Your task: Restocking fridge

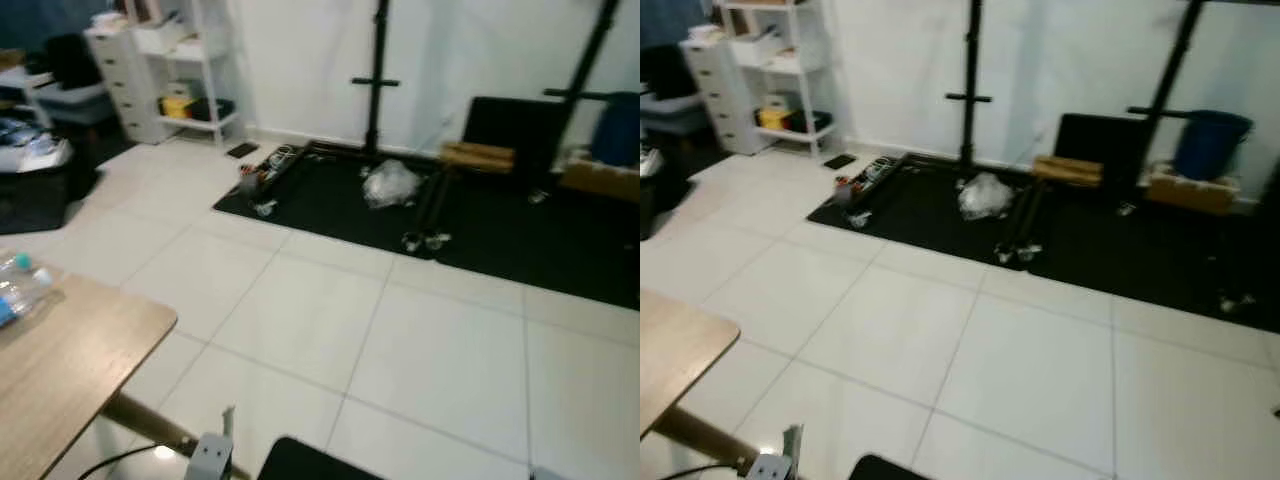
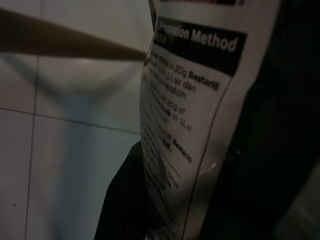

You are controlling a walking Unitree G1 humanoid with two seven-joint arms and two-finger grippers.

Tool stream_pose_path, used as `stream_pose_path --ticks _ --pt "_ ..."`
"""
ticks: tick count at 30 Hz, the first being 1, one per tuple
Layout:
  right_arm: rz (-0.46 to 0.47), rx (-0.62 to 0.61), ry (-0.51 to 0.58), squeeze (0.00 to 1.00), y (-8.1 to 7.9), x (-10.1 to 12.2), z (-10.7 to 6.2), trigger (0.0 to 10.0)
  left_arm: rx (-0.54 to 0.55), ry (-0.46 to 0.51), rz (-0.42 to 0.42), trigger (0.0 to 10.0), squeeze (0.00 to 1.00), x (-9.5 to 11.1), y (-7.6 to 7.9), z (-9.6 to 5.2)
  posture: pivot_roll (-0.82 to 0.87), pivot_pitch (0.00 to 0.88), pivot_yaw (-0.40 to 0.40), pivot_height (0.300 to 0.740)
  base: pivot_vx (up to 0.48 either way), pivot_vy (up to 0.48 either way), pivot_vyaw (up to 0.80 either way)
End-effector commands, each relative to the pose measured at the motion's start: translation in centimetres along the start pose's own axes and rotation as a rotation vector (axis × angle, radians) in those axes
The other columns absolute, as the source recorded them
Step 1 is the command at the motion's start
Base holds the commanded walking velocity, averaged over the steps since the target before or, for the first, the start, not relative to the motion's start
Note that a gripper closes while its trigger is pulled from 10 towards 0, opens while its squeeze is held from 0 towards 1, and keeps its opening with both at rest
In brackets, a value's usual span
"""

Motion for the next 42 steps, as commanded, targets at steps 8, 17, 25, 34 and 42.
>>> stream_pose_path --ticks 8,17,25,34,42 --pt "-0.013 -0.002 0.006 0.00 -0.1 0.4 0.1 10.0 0.026 0.022 -0.007 10.0 0.00 1.0 -0.9 0.1 0.03 0.000 0.040 0.740 0.000 0.000 0.00" --pt "-0.011 -0.023 0.013 0.00 1.1 0.8 -0.1 10.0 0.038 0.009 -0.025 10.0 0.00 0.3 -1.1 -0.1 0.03 0.000 0.032 0.740 0.000 0.000 -0.80" --pt "-0.013 -0.030 0.016 0.00 1.4 1.0 -0.2 10.0 0.026 0.003 -0.028 10.0 0.00 0.0 -0.4 0.0 0.03 0.000 0.025 0.740 0.000 0.000 -0.40" --pt "0.007 -0.062 0.042 0.00 2.8 2.1 -0.4 10.0 -0.021 -0.004 0.007 10.0 0.00 -0.1 1.3 0.1 0.01 0.000 0.037 0.740 0.000 0.000 -0.62" --pt "0.011 -0.082 0.071 0.00 3.5 3.6 -0.6 10.0 -0.026 0.013 0.007 10.0 0.00 0.9 1.3 0.4 0.00 0.000 0.013 0.740 0.000 0.000 -0.50"
Point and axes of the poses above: a point about 5 cm out from each wrist's last joint towards the gripper, its own z axis pointing out of the wrist towards the gripper, its own x axis along the axis of the wrist's last joint, y = z × x, the point moved 6 cm from there along z, pointing out of the wrist towards the gripper, and after that the axes turned 2 degrees about -z, right-handed, at the moved point
